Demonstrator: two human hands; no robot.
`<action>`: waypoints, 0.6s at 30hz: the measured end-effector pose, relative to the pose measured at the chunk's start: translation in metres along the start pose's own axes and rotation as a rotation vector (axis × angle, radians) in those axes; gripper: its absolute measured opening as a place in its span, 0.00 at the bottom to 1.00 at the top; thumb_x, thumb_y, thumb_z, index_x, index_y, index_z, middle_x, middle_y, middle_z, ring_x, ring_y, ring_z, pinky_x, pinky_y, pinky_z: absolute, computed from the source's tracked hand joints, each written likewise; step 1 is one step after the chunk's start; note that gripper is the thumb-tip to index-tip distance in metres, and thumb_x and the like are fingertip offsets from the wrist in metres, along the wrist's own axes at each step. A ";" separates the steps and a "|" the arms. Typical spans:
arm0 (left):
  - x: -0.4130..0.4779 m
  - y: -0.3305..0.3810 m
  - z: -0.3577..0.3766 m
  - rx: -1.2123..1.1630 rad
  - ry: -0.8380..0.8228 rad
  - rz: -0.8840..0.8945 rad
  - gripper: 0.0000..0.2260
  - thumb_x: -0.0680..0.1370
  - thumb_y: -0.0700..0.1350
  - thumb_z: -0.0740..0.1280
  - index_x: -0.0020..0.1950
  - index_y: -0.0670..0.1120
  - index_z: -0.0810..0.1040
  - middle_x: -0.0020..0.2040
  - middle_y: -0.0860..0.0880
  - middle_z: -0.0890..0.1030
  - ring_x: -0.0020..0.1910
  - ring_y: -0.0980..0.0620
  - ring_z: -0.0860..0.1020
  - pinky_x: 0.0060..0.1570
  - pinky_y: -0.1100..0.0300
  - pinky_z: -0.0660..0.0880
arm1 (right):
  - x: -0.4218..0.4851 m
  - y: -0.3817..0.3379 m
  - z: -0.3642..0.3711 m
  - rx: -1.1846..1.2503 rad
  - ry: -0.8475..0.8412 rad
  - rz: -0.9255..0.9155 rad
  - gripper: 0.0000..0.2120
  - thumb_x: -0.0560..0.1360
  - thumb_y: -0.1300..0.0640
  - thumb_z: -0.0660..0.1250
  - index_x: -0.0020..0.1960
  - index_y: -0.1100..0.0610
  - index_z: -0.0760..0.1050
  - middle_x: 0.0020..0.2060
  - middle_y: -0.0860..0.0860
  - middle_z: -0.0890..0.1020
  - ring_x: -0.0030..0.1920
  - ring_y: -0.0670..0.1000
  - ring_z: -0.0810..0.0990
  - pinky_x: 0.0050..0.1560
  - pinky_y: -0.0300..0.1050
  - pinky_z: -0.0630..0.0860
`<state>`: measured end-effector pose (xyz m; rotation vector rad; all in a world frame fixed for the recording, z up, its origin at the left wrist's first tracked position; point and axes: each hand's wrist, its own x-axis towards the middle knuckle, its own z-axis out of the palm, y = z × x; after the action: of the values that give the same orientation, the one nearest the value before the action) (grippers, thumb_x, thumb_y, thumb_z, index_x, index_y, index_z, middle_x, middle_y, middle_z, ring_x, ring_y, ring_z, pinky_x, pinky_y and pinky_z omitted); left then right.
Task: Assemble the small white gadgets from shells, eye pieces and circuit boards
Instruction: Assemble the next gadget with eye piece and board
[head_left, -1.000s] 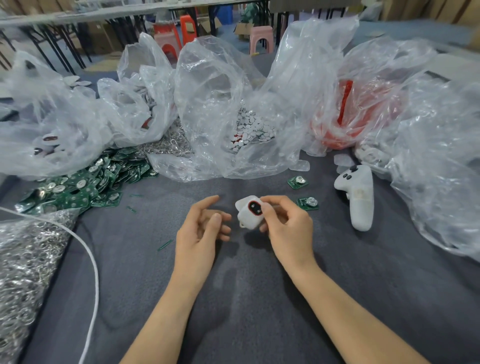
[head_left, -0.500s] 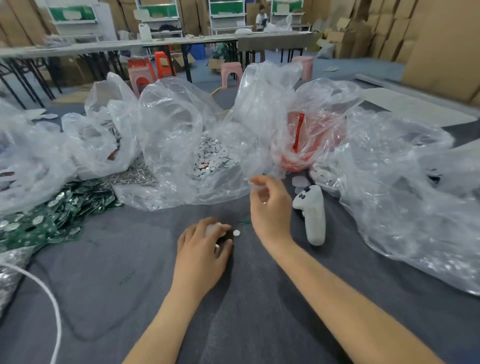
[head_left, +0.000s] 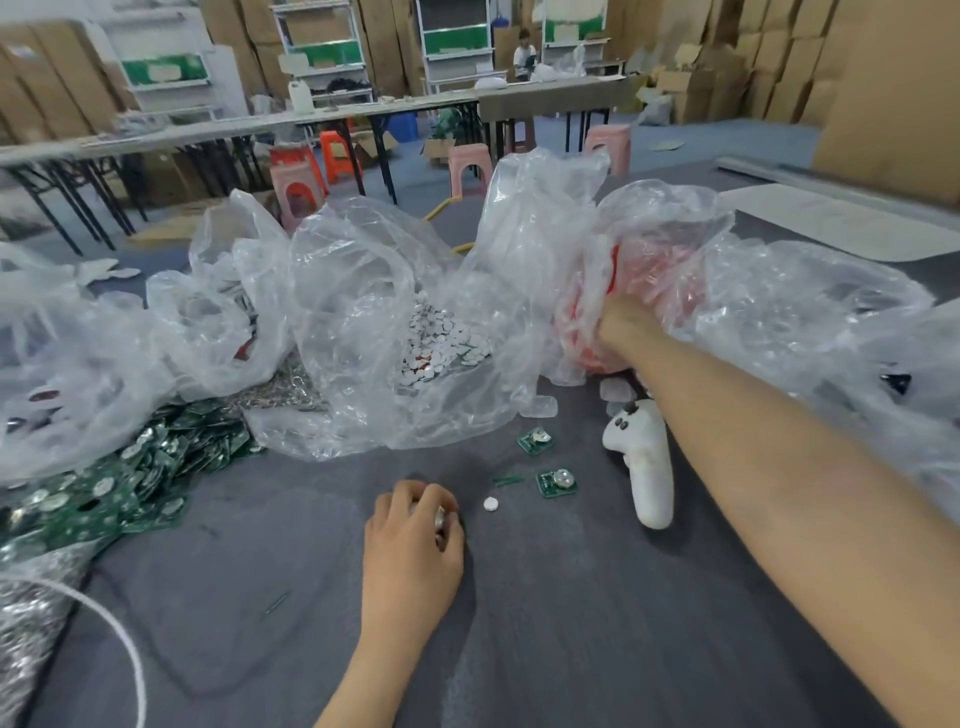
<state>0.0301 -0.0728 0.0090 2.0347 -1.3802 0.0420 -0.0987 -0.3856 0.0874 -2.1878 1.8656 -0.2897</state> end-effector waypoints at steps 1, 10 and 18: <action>0.000 0.000 0.000 0.005 0.001 -0.002 0.06 0.71 0.36 0.71 0.42 0.46 0.77 0.45 0.49 0.76 0.43 0.44 0.72 0.44 0.49 0.72 | 0.001 0.000 -0.001 -0.032 -0.002 -0.005 0.12 0.77 0.63 0.60 0.59 0.62 0.75 0.57 0.60 0.78 0.56 0.60 0.78 0.47 0.48 0.72; 0.000 -0.002 0.000 0.007 0.009 -0.014 0.06 0.70 0.37 0.71 0.42 0.47 0.78 0.45 0.50 0.76 0.44 0.45 0.72 0.45 0.51 0.70 | -0.001 -0.005 0.004 -0.247 -0.035 -0.052 0.15 0.73 0.69 0.63 0.60 0.65 0.74 0.54 0.58 0.78 0.54 0.56 0.79 0.50 0.45 0.75; -0.001 0.000 0.000 0.000 0.006 -0.015 0.07 0.70 0.37 0.72 0.42 0.47 0.78 0.44 0.50 0.75 0.45 0.46 0.72 0.45 0.51 0.70 | -0.002 0.008 0.001 -0.017 0.143 -0.095 0.22 0.78 0.62 0.57 0.72 0.59 0.62 0.69 0.60 0.67 0.59 0.61 0.75 0.52 0.51 0.72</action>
<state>0.0299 -0.0724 0.0083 2.0434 -1.3611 0.0409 -0.1060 -0.3843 0.0840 -2.3271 1.8448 -0.4615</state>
